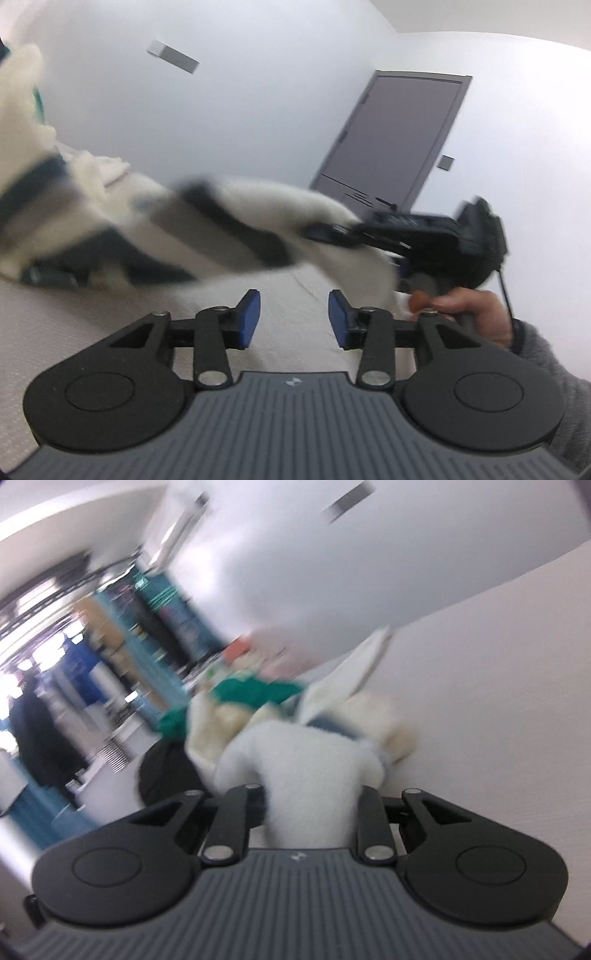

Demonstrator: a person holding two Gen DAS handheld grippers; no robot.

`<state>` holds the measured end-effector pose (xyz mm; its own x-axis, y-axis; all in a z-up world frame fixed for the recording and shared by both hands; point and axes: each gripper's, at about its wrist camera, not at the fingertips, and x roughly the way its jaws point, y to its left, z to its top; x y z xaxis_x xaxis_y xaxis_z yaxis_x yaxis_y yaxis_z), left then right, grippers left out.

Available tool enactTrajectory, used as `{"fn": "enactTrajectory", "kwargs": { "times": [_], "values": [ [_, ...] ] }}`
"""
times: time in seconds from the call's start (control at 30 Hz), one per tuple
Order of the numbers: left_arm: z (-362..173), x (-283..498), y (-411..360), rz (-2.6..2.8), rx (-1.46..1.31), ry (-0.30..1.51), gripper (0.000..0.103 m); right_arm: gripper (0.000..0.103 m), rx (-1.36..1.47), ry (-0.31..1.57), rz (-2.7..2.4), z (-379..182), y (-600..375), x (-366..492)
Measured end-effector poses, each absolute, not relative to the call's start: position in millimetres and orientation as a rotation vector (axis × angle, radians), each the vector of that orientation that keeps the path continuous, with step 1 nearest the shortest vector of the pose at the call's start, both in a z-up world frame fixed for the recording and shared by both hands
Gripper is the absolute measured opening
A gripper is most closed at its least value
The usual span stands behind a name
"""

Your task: Fold large clothes

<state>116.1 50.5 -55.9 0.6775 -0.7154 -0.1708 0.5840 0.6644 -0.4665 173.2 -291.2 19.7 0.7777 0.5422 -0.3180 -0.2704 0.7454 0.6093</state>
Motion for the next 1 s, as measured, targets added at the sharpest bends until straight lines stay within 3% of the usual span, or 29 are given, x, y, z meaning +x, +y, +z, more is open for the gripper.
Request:
{"fn": "enactTrajectory", "kwargs": {
  "times": [0.13, 0.63, 1.0],
  "values": [
    [-52.5, 109.5, 53.6, -0.638, -0.373, 0.372, 0.056, 0.024, 0.565, 0.474, 0.296, 14.3, -329.4, 159.0],
    [-65.2, 150.8, 88.9, -0.346, -0.403, 0.487, 0.058, 0.023, 0.573, 0.235, -0.280, -7.6, -406.0, 152.7],
    [-82.4, 198.5, 92.0, -0.257, -0.386, 0.543, 0.058, 0.028, 0.639, 0.500, -0.434, -65.5, -425.7, 206.5]
  ]
}}
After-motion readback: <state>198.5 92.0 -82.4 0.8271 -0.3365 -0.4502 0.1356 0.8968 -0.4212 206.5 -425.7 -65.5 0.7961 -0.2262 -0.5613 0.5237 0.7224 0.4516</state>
